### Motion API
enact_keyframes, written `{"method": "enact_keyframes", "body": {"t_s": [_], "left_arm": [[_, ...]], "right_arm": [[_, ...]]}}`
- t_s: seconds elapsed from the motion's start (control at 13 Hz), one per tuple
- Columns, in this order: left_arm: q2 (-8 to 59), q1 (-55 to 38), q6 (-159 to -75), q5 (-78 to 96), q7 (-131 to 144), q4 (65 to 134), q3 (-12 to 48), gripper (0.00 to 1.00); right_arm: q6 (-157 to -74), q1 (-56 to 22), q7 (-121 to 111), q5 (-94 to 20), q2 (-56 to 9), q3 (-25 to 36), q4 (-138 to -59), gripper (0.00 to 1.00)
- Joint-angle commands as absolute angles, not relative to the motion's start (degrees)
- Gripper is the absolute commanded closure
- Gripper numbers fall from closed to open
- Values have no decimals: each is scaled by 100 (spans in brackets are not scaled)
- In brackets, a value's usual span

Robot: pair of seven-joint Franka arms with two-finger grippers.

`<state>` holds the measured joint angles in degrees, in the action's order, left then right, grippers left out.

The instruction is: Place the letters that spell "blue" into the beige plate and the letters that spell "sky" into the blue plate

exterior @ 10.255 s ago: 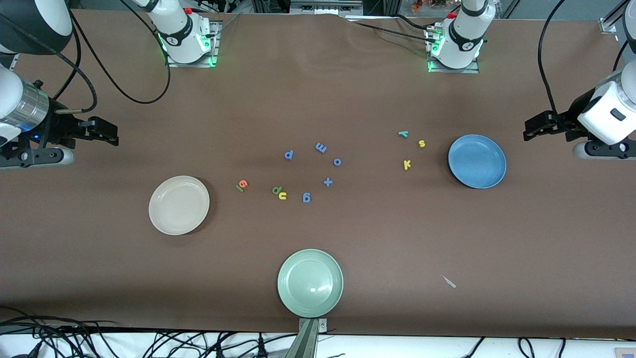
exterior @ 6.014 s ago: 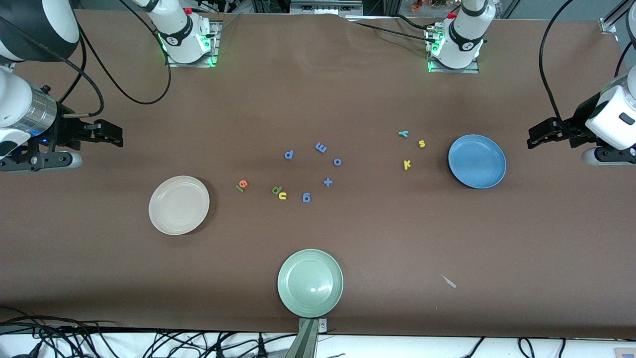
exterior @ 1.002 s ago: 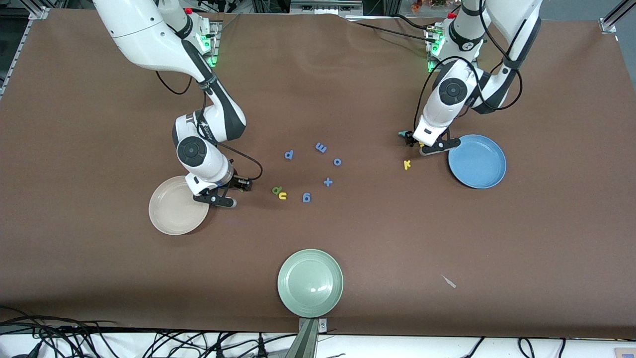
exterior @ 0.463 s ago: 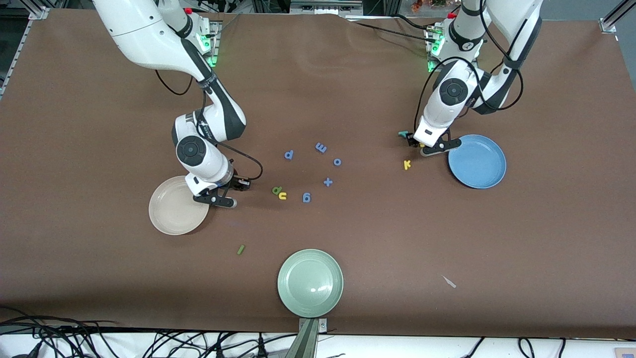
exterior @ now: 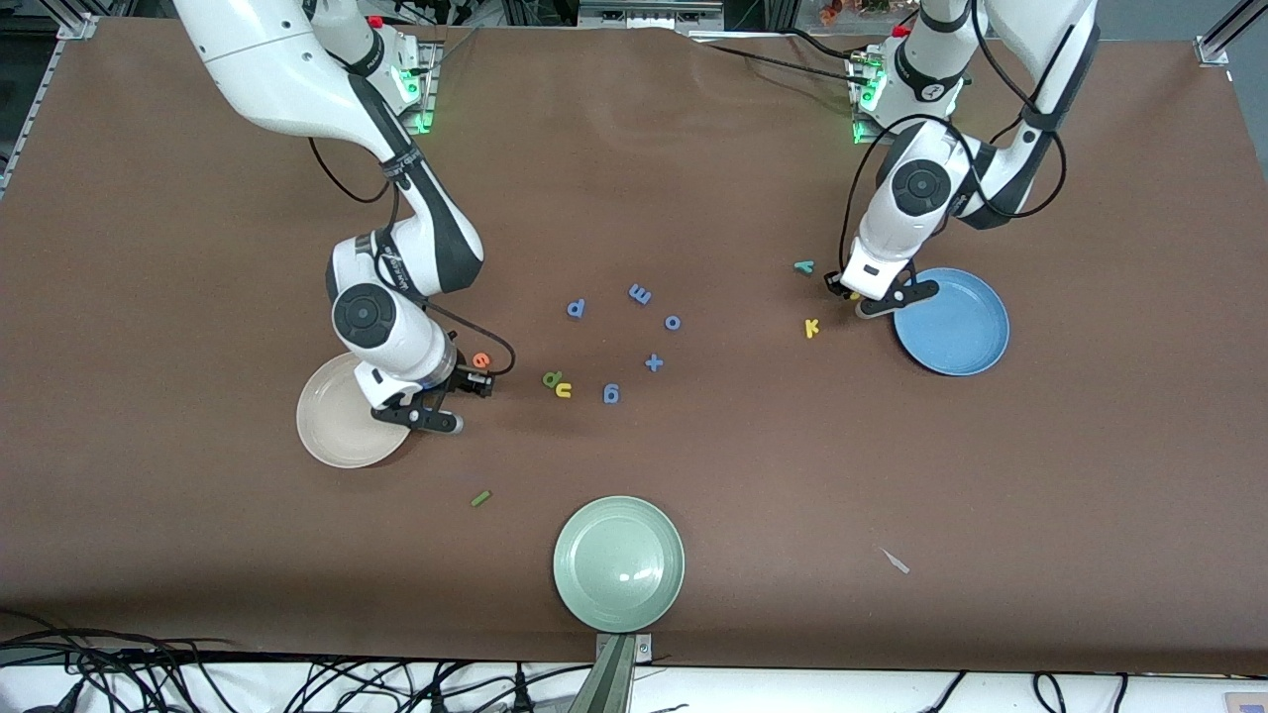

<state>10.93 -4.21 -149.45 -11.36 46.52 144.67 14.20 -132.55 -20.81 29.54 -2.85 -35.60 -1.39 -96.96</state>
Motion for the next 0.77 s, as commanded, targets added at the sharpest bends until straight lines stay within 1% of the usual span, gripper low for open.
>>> {"method": "enact_keyframes", "body": {"t_s": [0.0,0.08,0.15,0.39,0.46,0.62,0.69], "left_arm": [[563,-194,-13847,-1354,4449,14047,1433,88],[545,-72,-13547,-1354,4212,13949,1433,88],[501,182,-13535,-1362,3879,13974,1415,88],[501,1008,-13579,-1371,3009,13966,1450,88],[536,1220,-13727,-1371,2849,13983,1459,87],[685,1248,-13956,-1380,2716,14036,1459,86],[712,1248,-13957,-1467,2716,14045,1459,82]], "right_arm": [[-12972,-2065,2891,-264,-4401,-158,-8432,25],[-12973,-2057,2900,-264,-4743,-150,-7968,25],[-12929,-2022,2892,-264,-5016,-123,-7571,25],[-12920,-1986,3040,-308,-5194,105,-7304,26],[-12920,-1978,3128,-308,-5264,166,-7217,26],[-12902,-1890,3216,-325,-5483,202,-6805,26],[-12876,-1916,3408,-325,-5502,185,-6716,26]]}}
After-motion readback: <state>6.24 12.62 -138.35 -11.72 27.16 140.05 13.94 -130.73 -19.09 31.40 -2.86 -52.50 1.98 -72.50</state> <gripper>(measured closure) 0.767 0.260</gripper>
